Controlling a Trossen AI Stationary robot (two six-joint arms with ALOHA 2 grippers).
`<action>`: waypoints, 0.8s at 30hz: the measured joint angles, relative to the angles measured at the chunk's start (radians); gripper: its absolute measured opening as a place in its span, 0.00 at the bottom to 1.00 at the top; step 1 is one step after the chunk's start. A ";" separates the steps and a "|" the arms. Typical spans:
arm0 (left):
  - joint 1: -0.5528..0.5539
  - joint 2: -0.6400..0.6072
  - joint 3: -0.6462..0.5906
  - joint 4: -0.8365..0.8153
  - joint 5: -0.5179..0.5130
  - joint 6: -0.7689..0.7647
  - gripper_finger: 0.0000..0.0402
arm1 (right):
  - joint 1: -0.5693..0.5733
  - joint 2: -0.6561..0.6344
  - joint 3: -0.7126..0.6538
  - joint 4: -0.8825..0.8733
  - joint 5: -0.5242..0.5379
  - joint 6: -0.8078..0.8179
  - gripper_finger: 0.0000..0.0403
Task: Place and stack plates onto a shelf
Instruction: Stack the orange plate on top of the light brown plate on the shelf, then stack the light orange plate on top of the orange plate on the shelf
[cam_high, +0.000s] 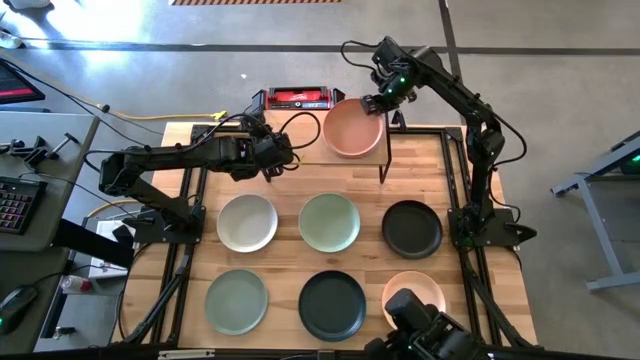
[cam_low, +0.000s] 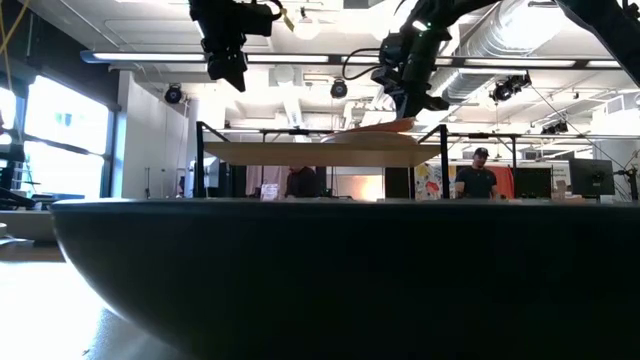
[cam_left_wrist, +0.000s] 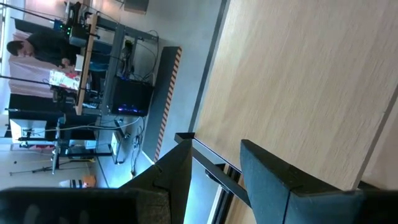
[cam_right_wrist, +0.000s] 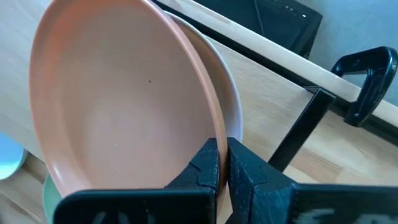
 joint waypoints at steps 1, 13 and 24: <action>0.000 0.000 0.000 0.000 0.000 0.000 0.32 | 0.000 0.000 0.000 0.000 -0.007 0.002 0.00; 0.000 0.000 0.000 0.000 0.000 0.000 0.32 | 0.004 0.000 0.000 0.001 -0.006 0.002 0.25; 0.000 0.000 0.000 0.000 0.000 -0.001 0.32 | 0.004 -0.001 0.041 -0.097 -0.028 -0.024 0.29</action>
